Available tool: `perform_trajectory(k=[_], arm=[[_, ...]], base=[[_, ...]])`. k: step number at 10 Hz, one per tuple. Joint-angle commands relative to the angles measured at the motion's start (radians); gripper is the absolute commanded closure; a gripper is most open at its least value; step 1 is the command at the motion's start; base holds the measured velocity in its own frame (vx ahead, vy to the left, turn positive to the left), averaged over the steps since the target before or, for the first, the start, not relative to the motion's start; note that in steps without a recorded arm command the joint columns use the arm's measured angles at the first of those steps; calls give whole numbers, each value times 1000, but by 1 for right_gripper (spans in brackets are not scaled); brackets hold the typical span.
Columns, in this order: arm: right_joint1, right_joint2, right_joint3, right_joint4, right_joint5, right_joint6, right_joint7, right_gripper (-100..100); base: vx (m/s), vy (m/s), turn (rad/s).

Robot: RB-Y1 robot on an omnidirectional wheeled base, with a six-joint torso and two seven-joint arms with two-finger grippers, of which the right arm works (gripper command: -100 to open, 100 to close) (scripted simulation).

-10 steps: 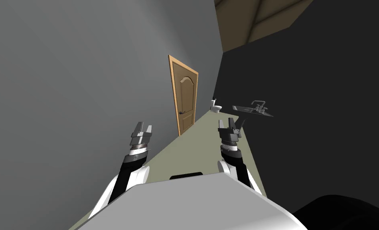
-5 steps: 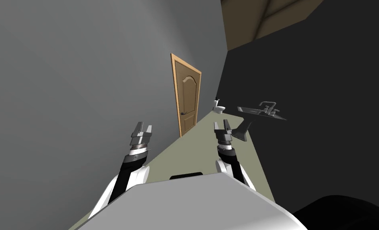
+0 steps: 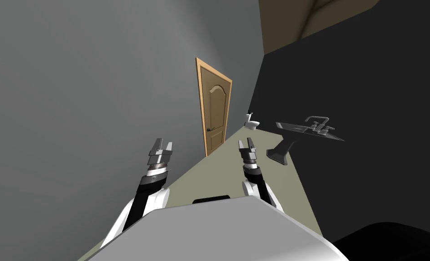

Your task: Pull the door open

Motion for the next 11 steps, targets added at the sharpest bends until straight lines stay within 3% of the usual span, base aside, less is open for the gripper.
perform_trajectory(k=[1, 11], arm=[[-12, -13, 3, 31, -4, -5, -7, -100], [-106, -84, 39, 259, -20, -35, -41, -100]], base=[[88, -15, 72], [93, -17, 82]])
